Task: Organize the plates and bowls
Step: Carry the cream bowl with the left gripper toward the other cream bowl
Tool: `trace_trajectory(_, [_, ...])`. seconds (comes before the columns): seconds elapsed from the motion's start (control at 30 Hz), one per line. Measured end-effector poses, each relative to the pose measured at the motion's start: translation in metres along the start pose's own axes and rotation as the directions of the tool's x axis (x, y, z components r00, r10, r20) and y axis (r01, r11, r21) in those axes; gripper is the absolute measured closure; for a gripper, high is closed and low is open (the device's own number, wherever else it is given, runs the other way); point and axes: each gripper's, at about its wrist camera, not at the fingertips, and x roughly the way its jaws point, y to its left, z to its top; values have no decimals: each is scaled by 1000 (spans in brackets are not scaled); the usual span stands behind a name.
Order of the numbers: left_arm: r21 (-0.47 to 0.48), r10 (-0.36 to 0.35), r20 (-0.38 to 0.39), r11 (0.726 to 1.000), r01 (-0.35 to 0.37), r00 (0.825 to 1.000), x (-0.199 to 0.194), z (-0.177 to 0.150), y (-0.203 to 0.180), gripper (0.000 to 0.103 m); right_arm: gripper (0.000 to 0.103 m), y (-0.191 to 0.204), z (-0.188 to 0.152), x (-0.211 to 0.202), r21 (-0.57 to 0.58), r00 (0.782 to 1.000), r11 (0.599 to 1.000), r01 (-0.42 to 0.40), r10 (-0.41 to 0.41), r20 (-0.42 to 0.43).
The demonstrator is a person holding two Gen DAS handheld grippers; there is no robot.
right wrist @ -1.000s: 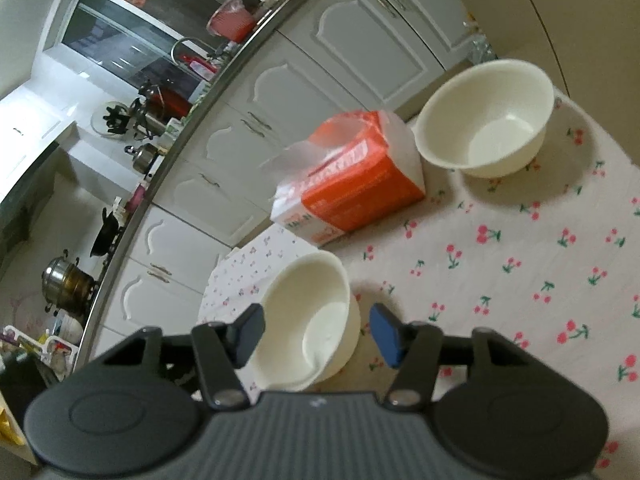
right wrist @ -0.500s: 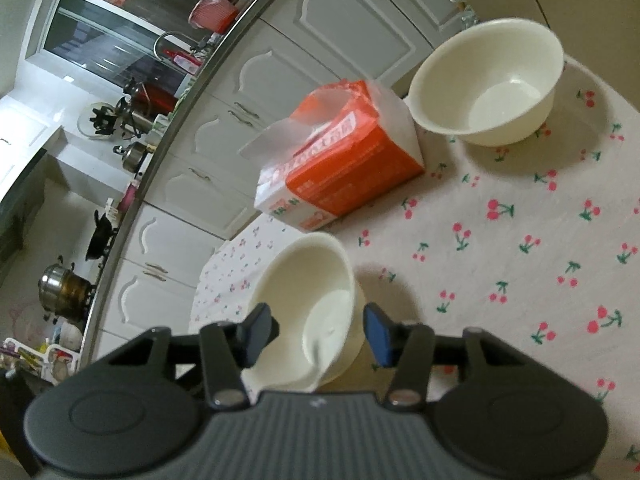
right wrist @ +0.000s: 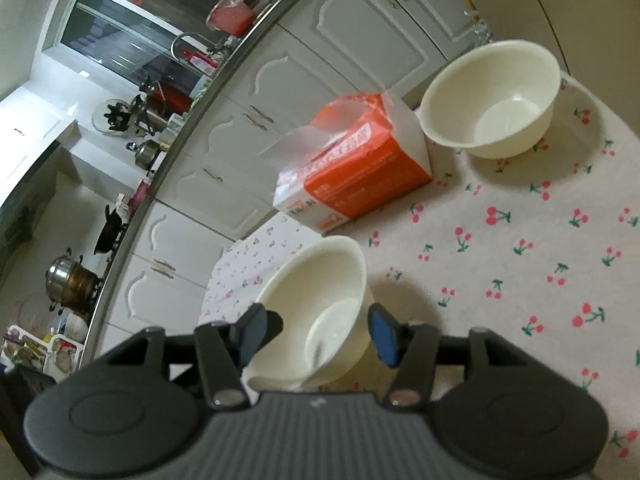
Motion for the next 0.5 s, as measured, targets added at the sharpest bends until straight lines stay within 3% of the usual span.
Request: trace_trajectory(0.5, [11, -81, 87, 997, 80, 993, -69, -13, 1, 74, 40, 24, -27, -45, -72, 997, 996, -55, 59, 52])
